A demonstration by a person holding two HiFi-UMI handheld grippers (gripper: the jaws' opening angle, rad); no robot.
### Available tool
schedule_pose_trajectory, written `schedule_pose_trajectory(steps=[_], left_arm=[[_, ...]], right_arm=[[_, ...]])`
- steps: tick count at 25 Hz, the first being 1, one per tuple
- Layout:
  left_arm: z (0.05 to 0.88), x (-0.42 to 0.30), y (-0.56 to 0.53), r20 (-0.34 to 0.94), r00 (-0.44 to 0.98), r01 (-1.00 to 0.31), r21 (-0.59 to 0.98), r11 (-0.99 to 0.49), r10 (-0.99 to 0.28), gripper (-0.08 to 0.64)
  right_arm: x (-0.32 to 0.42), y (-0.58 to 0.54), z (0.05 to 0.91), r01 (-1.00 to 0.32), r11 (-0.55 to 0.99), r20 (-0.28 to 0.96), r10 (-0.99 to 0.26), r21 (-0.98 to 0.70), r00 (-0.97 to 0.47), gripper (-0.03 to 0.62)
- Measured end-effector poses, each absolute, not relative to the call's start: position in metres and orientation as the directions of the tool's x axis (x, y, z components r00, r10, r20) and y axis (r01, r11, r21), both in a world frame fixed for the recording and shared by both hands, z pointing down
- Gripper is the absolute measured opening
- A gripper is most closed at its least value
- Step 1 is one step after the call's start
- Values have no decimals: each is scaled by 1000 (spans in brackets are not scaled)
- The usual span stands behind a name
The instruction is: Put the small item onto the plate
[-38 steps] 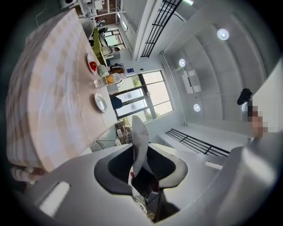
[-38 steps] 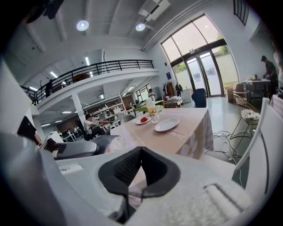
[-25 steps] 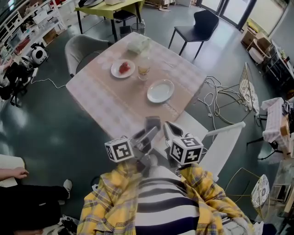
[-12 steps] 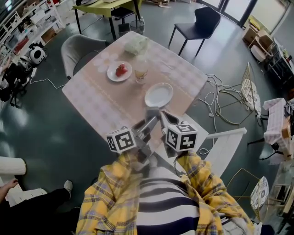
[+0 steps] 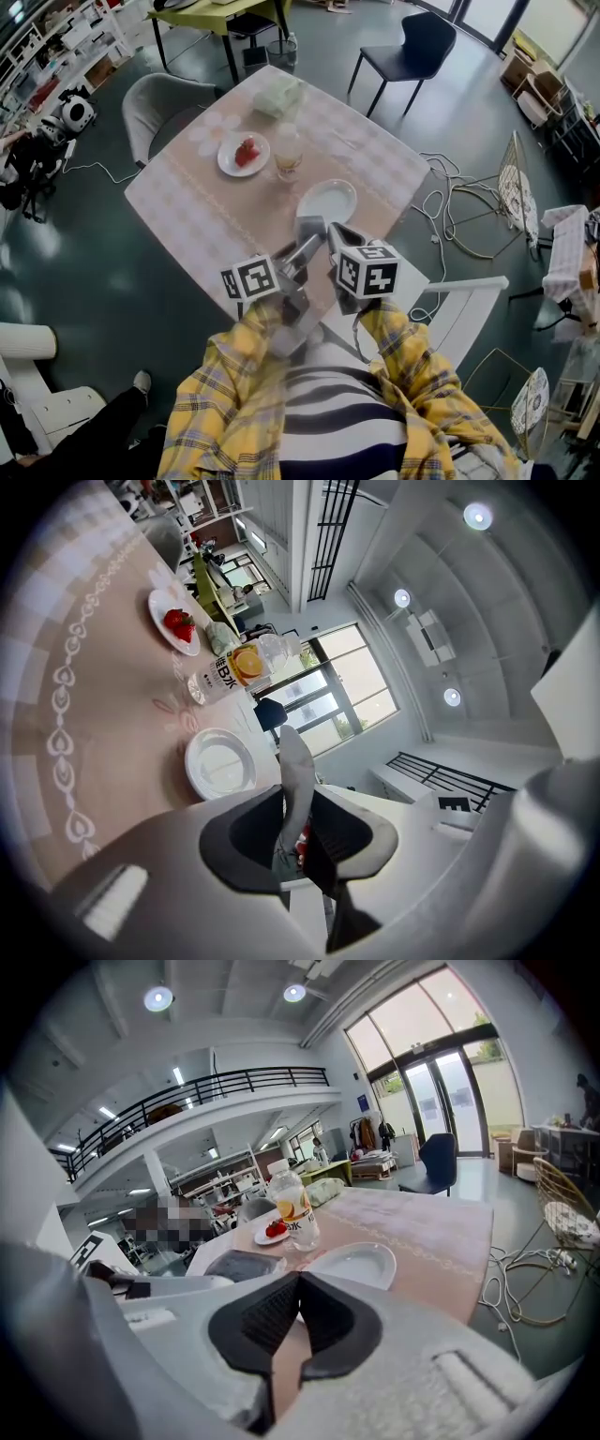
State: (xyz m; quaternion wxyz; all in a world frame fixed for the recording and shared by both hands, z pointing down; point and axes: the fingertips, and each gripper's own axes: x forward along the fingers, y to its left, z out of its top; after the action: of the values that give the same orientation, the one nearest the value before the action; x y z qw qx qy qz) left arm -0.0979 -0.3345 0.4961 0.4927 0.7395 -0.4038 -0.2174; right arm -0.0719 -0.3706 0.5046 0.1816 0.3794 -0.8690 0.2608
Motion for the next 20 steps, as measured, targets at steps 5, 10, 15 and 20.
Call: schedule_pose_trajectory(steps=[5, 10, 15, 20], left_arm=[[504, -104, -350, 88, 562, -374, 914, -158, -822, 81], [515, -106, -367, 103, 565, -340, 933, -117, -819, 83], [525, -103, -378, 121, 575, -307, 949, -76, -809, 83], [533, -97, -394, 166, 577, -285, 959, -6, -799, 84]], right_arm=[[-73, -386, 509, -763, 572, 528, -566, -301, -633, 2], [-71, -402, 517, -771, 564, 541, -567, -295, -621, 2], [-66, -408, 525, -781, 557, 547, -575, -282, -608, 2], [-58, -415, 532, -796, 540, 558, -584, -275, -589, 1]])
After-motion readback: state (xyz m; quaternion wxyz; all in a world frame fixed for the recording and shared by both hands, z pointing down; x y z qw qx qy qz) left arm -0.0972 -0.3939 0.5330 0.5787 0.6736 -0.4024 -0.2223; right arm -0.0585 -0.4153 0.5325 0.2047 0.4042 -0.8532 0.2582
